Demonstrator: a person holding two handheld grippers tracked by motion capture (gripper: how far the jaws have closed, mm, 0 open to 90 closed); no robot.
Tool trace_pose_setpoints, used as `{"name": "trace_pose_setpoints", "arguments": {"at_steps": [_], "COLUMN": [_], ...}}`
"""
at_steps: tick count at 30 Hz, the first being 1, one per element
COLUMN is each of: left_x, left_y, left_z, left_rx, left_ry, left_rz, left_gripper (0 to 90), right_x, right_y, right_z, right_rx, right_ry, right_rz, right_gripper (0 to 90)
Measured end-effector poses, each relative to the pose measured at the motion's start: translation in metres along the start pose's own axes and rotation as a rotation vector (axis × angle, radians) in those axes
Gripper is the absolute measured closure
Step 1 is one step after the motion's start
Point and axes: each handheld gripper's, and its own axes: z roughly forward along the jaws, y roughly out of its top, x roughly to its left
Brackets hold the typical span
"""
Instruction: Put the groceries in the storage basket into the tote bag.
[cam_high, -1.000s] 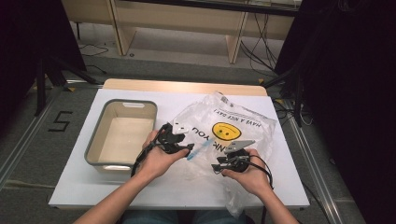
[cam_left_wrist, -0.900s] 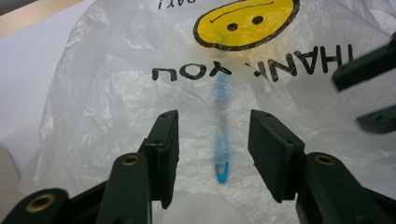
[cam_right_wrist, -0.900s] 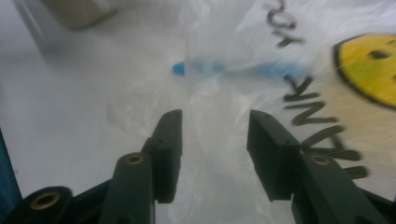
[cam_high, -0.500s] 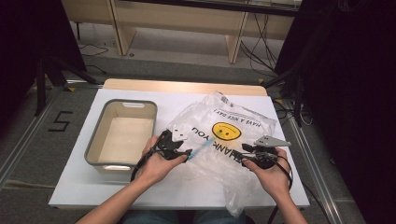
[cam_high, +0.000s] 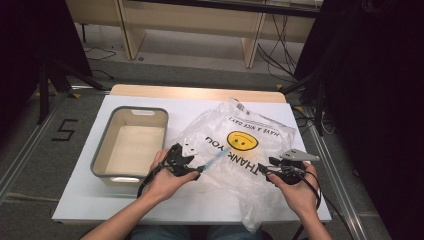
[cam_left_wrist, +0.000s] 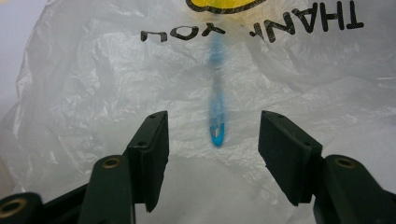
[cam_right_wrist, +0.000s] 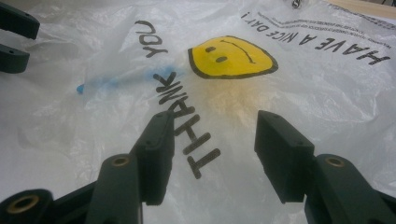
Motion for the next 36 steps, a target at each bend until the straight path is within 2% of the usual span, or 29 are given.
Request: {"name": "trace_pose_setpoints", "arguments": {"at_steps": [7,9,11,15,17,18,19,20,21,23,26,28,30,33,36], "left_x": [0.002,0.002,0.003,0.002,0.002,0.002,0.002,0.002,0.002,0.002,0.001,0.001,0.0,0.0,0.0], "left_y": [-0.001,-0.002,-0.002,-0.002,-0.002,-0.002,-0.002,-0.002,-0.002,-0.002,-0.002,-0.002,-0.001,0.0,0.0], "left_z": [0.0,0.0,0.0,0.0,0.001,0.001,0.0,0.0,0.0,0.0,0.001,0.001,0.001,0.002,0.002], "left_rx": [0.003,0.002,0.007,0.013,0.009,0.009,0.009,0.009,0.01,0.011,0.016,0.017,0.019,0.021,0.024], "left_ry": [0.0,0.001,0.001,-0.001,-0.002,-0.002,-0.002,-0.002,-0.002,-0.002,-0.002,-0.001,-0.001,0.0,-0.004], "left_rz": [-0.013,-0.017,-0.019,-0.019,-0.019,-0.019,-0.022,-0.022,-0.022,-0.021,-0.014,-0.014,-0.014,-0.011,-0.014], "left_gripper": [42.6,42.7,42.7,42.7,42.8,42.8,42.9,42.9,42.9,42.9,43.0,43.1,43.1,43.2,43.2], "right_x": [-0.001,-0.002,-0.005,-0.012,-0.015,-0.015,-0.018,-0.018,-0.018,-0.019,-0.019,-0.02,-0.021,-0.022,-0.022], "right_y": [-0.002,-0.002,-0.002,-0.006,-0.01,-0.01,-0.015,-0.015,-0.018,-0.02,-0.023,-0.025,-0.027,-0.03,-0.034], "right_z": [-0.001,-0.004,-0.007,-0.008,-0.005,-0.005,-0.002,-0.002,0.0,0.002,0.003,0.003,0.002,0.005,0.008], "right_rx": [0.008,0.017,0.037,0.092,0.129,0.129,0.166,0.166,0.203,0.24,0.301,0.299,0.335,0.397,0.46], "right_ry": [-0.011,-0.046,-0.114,-0.182,-0.186,-0.186,-0.172,-0.172,-0.158,-0.15,-0.159,-0.17,-0.177,-0.172,-0.156], "right_rz": [0.014,0.035,0.064,0.13,0.163,0.163,0.193,0.193,0.224,0.241,0.265,0.264,0.294,0.268,0.244], "right_gripper": [48.5,48.8,48.8,45.8,42.4,42.4,41.5,41.5,40.4,40.4,41.7,43.1,44.6,53.3,66.6]}}
